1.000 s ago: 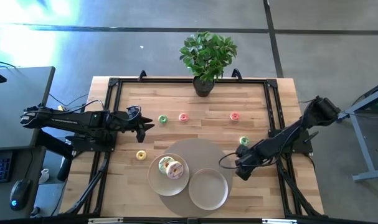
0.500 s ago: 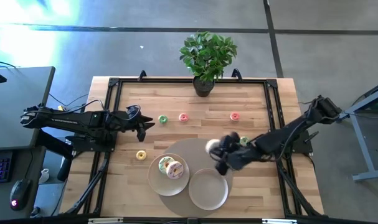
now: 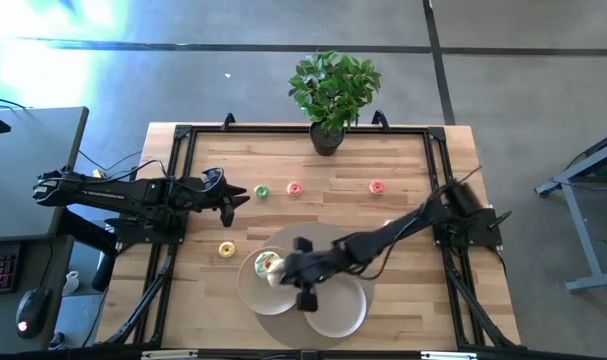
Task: Pick & Place donuts
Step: Put the large white donut on the left white plate, then put the small green donut on the right white plate
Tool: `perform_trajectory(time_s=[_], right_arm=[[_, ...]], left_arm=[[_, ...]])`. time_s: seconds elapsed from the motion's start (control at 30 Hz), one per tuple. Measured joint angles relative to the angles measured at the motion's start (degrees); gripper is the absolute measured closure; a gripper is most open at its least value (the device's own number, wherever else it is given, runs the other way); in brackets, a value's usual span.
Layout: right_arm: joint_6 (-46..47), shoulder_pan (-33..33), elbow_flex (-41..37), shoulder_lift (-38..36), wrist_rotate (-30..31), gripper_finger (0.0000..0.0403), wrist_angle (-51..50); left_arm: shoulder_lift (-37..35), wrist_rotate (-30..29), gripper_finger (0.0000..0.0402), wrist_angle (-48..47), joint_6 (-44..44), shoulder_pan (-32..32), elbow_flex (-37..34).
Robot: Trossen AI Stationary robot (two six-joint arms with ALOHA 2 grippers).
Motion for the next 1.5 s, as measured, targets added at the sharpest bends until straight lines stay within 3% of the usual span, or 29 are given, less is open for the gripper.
perform_trajectory(time_s=[0.23, 0.5, 0.6, 0.7, 0.87, 1.1, 1.37, 1.5], right_arm=[[3.46, 2.46, 14.31, 10.61, 4.25, 0.0400, -5.47], [6.26, 4.62, 22.18, 20.89, 10.88, 0.0397, -6.89], [5.40, 5.29, 22.11, 21.37, 13.82, 0.0399, -6.90], [5.73, 5.27, 21.52, 21.46, 12.63, 0.0388, -8.47], [8.53, 4.47, 21.49, 21.50, 5.61, 0.0338, -8.66], [5.94, 4.36, 21.47, 20.27, 6.46, 0.0285, -9.40], [4.70, 4.66, 21.49, 15.50, 6.07, 0.0283, -11.83], [3.33, 5.08, 21.49, 14.71, 9.72, 0.0285, -13.71]], left_arm=[[0.01, 0.01, 0.0266, -0.02, -0.04, 0.00, 0.00], [0.02, 0.03, 0.0266, -1.03, 0.15, 0.00, 0.00], [0.02, 0.03, 0.0266, -1.03, 0.13, 0.00, 0.00], [0.02, 0.03, 0.0266, -0.94, 0.13, 0.00, 0.00], [0.02, 0.01, 0.0266, -0.89, 0.11, -0.02, 0.00], [0.02, 0.23, 0.0266, -0.90, 0.09, -0.01, -0.02], [0.02, 1.78, 0.0266, -1.09, -0.02, -0.02, -0.04], [0.02, 3.31, 0.0266, -1.76, -0.01, -0.02, -0.04]])
